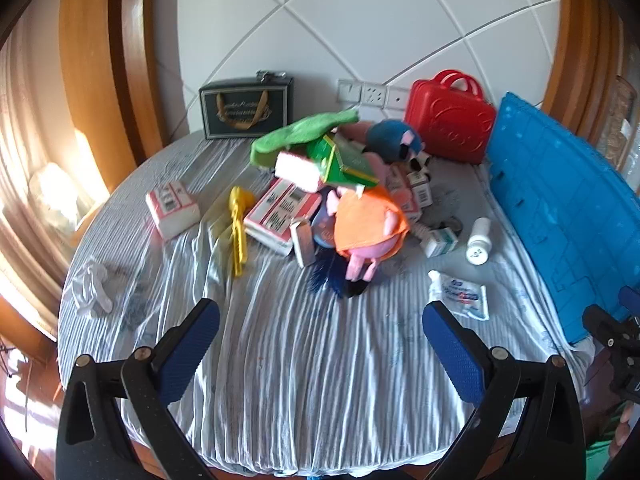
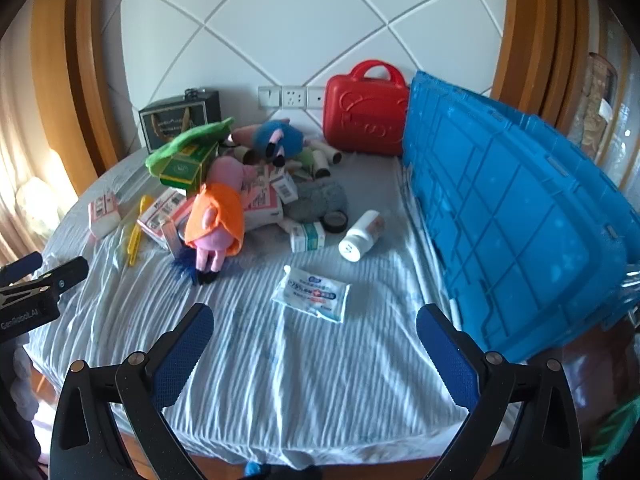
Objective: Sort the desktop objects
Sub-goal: 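Move left tool to red-white ointment box while right tool approaches blue-white wipes packet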
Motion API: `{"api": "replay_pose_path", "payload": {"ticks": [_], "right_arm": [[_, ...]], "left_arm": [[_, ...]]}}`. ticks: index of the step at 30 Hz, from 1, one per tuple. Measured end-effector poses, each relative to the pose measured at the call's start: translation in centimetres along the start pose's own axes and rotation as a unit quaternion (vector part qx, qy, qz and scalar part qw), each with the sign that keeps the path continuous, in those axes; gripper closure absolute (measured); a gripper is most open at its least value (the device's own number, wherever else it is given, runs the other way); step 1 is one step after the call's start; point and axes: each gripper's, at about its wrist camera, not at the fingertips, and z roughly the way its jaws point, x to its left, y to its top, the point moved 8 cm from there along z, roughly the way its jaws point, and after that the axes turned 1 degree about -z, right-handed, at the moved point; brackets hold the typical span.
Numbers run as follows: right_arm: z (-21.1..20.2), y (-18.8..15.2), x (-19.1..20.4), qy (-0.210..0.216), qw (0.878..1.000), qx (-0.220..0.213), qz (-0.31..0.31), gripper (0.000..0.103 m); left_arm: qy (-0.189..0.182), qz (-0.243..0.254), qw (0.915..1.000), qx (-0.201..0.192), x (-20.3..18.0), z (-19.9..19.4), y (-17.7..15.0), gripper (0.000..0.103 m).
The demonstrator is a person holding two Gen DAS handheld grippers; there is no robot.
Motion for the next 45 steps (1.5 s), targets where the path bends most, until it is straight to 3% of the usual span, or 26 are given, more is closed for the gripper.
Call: {"api": "replay_pose_path", "payload": {"ticks": [10, 16, 19, 23, 25, 29, 33, 36, 41, 45], "right_arm": [[9.4, 0.5, -1.6, 0.061, 0.995, 0.075, 0.016, 0.000], [15.2, 1.0, -3.5, 0.074, 0.992, 0.104, 0.005, 0.000], [18.0, 0.5, -4.3, 0.078, 0.989, 0.122, 0.009, 0.000], [21.5, -0.6, -4.7, 0.081, 0.984, 0.156, 0.018, 0.000], [23.0, -1.6, -4.5, 0.082, 0.980, 0.182, 0.012, 0.000], [24.9, -3.0, -4.4, 0.083, 0.974, 0.209, 0.024, 0.000], [25.8, -3.8, -4.2, 0.083, 0.971, 0.218, 0.045, 0.000], [26.5, -4.0, -3.7, 0.077, 0.973, 0.217, 0.027, 0.000], [28.1, -4.5, -2.9, 0.072, 0.972, 0.224, 0.017, 0.000], [28.9, -4.9, -2.7, 0.072, 0.970, 0.230, 0.021, 0.000]], "left_arm": [[0.054, -0.026, 0.9938, 0.094, 2.1, 7.3, -1.4, 0.000], [0.065, -0.014, 0.9856, 0.155, 1.5, 13.3, -1.7, 0.001], [0.066, -0.005, 0.9832, 0.170, 1.4, 15.8, -1.8, 0.007], [0.091, 0.011, 0.9812, 0.170, 2.5, 19.1, -1.3, 0.020], [0.061, 0.039, 0.9841, 0.162, 2.6, 20.8, -0.7, 0.020], [0.041, 0.045, 0.9884, 0.139, 1.6, 23.7, 0.9, 0.020], [0.060, 0.082, 0.9870, 0.125, 0.5, 26.5, 2.0, 0.020], [0.057, 0.084, 0.9872, 0.123, 0.6, 27.9, 1.7, 0.021], [0.041, 0.080, 0.9888, 0.119, 0.9, 29.6, 2.1, 0.033], [0.033, 0.105, 0.9863, 0.123, 0.8, 30.1, 2.2, 0.049]]}}
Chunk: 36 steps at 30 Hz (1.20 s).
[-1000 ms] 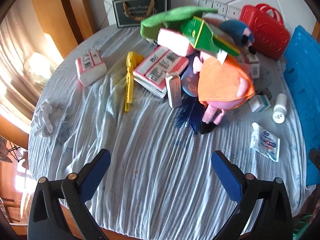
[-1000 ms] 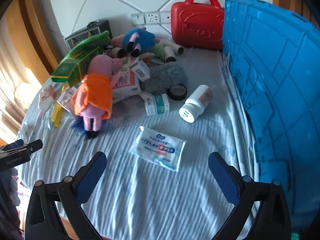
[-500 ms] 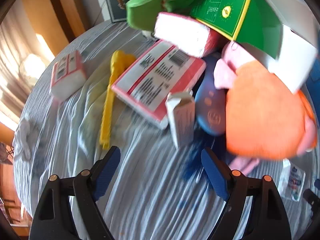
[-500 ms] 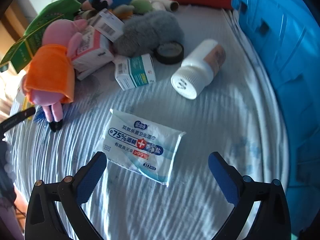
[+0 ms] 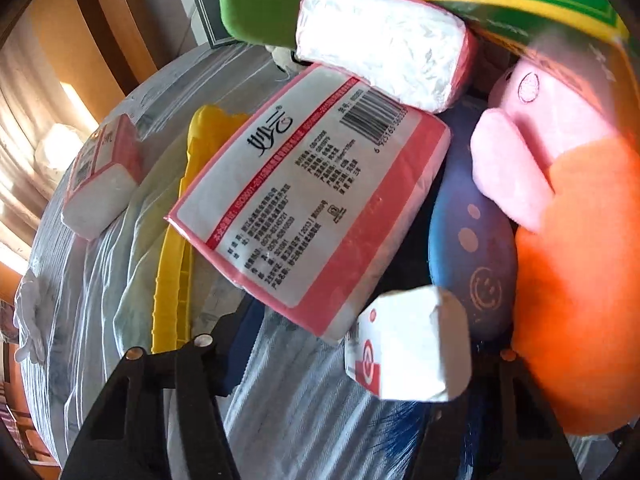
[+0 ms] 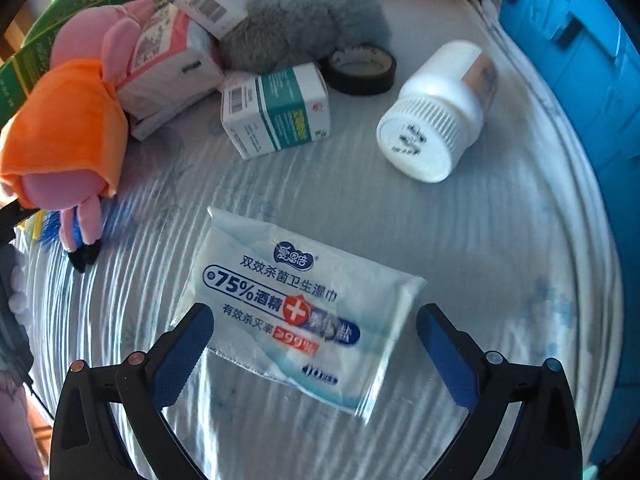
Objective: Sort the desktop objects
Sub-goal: 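Move left tool to red-white ointment box while right tool approaches blue-white wipes packet, then close left tool on ointment box while right tool closes on wipes packet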
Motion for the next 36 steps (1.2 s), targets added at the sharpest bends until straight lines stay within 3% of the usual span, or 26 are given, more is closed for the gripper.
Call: {"api": "replay_pose_path", "payload": {"ticks": [3, 5, 9, 13, 21, 27, 32, 36], "right_arm": [[0.1, 0.0, 0.0, -0.013, 1.000, -0.002, -0.012, 0.000], [0.1, -0.1, 0.0, -0.021, 0.999, -0.007, -0.023, 0.000], [-0.2, -0.2, -0.2, -0.028, 0.999, -0.019, -0.031, 0.000], [-0.4, -0.3, -0.5, -0.020, 0.999, 0.011, -0.040, 0.000], [-3.4, -2.9, 2.1, 0.095, 0.994, 0.025, -0.043, 0.003], [-5.3, -1.5, -0.4, 0.053, 0.998, -0.004, -0.042, 0.003], [-4.8, -1.0, -0.6, 0.035, 0.996, 0.006, -0.079, 0.002], [-3.8, -0.6, -0.3, 0.019, 0.992, 0.017, -0.125, 0.000]], "left_arm": [[-0.028, 0.010, 0.9996, 0.001, -0.1, -0.2, -0.6, 0.064], [-0.055, 0.000, 0.9984, 0.011, 0.2, -0.5, -1.5, 0.068], [-0.083, -0.002, 0.9964, 0.016, 1.1, -1.4, -3.5, 0.069], [-0.102, 0.009, 0.9944, 0.024, 1.8, -2.5, -5.3, 0.069], [-0.104, 0.030, 0.9939, 0.022, 2.6, -5.5, -6.9, 0.069], [-0.109, 0.040, 0.9930, 0.024, 3.6, -6.4, -6.7, 0.069], [-0.111, 0.064, 0.9892, 0.071, 2.5, -4.6, -9.4, 0.069], [-0.098, 0.081, 0.9902, 0.057, 1.8, -4.5, -9.3, 0.054]]}}
